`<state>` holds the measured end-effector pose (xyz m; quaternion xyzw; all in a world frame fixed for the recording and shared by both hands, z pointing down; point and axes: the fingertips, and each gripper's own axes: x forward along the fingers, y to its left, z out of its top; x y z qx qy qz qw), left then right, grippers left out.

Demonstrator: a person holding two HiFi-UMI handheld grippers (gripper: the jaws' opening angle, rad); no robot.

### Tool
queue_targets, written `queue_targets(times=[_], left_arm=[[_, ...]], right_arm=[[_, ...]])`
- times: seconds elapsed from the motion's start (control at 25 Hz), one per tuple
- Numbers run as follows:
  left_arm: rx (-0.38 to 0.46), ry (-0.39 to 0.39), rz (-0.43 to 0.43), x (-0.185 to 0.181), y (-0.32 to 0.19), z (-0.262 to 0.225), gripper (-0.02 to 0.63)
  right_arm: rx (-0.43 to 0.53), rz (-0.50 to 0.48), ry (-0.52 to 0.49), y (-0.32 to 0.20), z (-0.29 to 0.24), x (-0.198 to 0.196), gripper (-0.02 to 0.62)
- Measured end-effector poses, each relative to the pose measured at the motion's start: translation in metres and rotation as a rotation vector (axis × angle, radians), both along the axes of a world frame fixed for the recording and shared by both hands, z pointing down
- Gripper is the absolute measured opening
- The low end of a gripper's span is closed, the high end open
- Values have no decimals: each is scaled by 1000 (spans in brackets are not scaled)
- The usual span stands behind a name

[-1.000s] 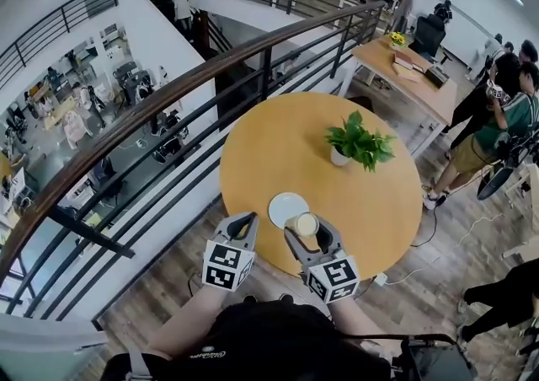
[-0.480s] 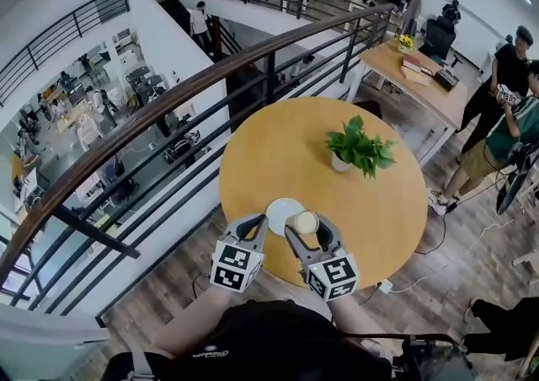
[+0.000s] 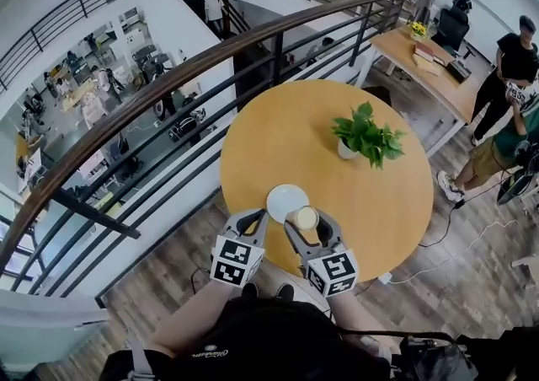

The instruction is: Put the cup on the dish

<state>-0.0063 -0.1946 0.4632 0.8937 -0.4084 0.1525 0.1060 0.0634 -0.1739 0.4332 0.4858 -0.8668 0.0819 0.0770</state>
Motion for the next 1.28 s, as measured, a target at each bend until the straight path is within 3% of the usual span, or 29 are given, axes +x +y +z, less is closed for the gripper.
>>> queue_targets(times=[0.76, 1.28], left_arm=[[-259, -57, -2, -2, -10, 124, -2], [-282, -63, 10, -2, -29, 141, -2]], right_arm=[[-256, 11, 4, -10, 128, -6, 255], [-234, 34, 82, -56, 149, -1, 255]])
